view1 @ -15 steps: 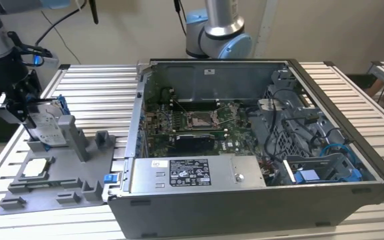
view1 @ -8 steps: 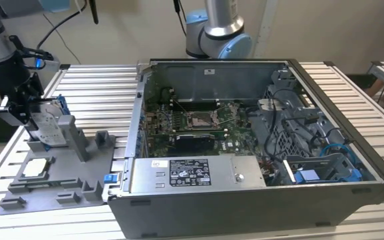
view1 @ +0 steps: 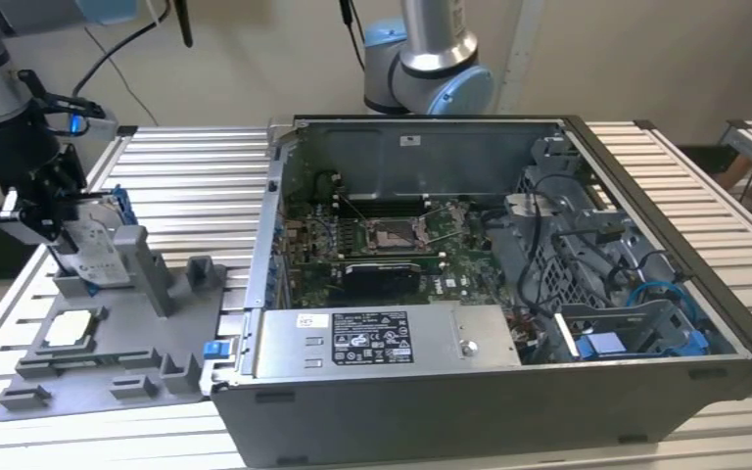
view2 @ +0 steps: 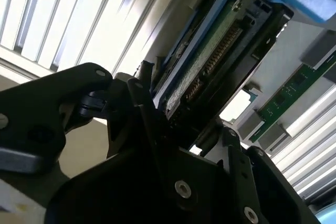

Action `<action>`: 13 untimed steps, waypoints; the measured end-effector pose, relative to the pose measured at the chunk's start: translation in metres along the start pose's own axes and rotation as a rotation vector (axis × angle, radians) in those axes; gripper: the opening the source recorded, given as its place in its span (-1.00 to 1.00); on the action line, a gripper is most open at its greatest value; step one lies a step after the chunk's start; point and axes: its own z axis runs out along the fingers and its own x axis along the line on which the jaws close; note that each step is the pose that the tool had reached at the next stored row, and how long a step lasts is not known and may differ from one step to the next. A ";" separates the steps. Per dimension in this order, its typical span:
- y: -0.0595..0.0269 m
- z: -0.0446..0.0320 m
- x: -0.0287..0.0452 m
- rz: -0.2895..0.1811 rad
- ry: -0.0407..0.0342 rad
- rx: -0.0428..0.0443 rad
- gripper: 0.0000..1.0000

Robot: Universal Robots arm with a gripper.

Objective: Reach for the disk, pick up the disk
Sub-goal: 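Pick up the disk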

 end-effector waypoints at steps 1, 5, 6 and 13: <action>0.0000 0.0000 0.0000 0.000 -0.0002 0.0001 -1.00; 0.0000 0.0000 0.0000 0.000 -0.0002 0.0001 -1.00; 0.0000 0.0000 0.0000 0.000 -0.0003 0.0003 -1.00; 0.0000 -0.0002 0.0000 0.000 -0.0002 0.0001 -1.00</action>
